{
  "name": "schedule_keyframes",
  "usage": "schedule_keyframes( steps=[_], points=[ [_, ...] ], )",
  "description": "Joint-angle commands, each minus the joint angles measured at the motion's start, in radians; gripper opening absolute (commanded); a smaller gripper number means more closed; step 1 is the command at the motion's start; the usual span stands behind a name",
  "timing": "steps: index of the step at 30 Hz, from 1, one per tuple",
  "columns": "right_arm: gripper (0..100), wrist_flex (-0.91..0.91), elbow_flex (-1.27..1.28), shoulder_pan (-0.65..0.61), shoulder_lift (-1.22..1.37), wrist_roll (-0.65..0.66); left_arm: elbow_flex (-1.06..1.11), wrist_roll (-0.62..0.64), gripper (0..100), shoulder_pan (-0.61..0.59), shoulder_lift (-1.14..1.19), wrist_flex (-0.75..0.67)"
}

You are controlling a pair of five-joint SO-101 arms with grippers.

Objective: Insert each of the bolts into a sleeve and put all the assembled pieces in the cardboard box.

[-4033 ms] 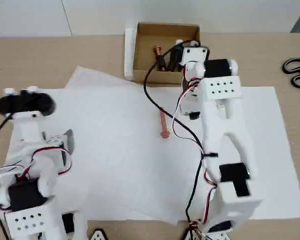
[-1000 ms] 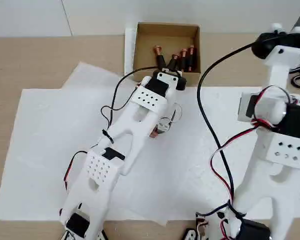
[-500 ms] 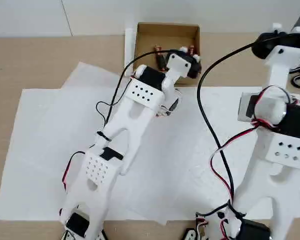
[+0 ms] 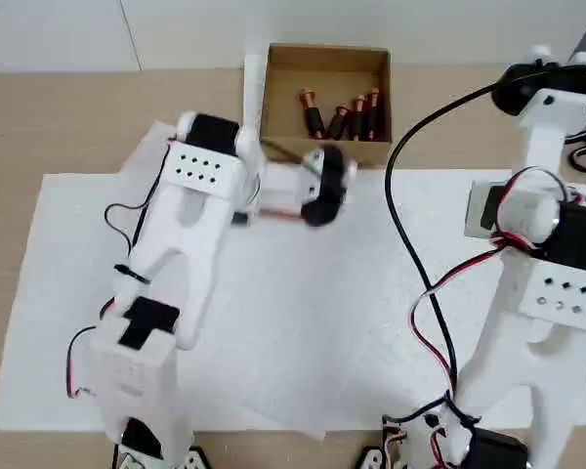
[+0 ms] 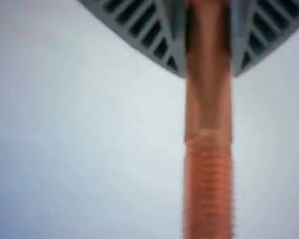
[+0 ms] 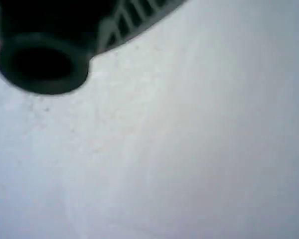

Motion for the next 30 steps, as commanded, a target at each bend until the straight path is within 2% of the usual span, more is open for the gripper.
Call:
schedule_keyframes(
  steps=[1, 7, 14, 18, 24, 30],
  points=[
    [0.3, -0.008, 0.002, 0.005, -0.031, 0.002, 0.160, -0.331, 1, -0.008, -0.132, 0.020],
    [0.3, -0.008, 0.002, 0.002, -0.031, 0.000, 0.173, -0.272, 1, -0.009, -0.133, 0.020],
    [0.3, -0.005, 0.002, 0.005, -0.031, 0.000, 0.168, -0.262, 1, -0.008, -0.040, 0.017],
    [0.3, -0.002, 0.002, 0.005, -0.033, 0.000, 0.168, -0.252, 1, -0.012, 0.017, -0.035],
    [0.3, -0.001, 0.002, 0.002, -0.036, 0.000, 0.168, -0.169, 10, -0.023, 0.069, -0.153],
    [0.3, -0.001, 0.002, 0.002, -0.038, 0.000, 0.117, -0.138, 10, -0.023, 0.071, -0.150]
  ],
)
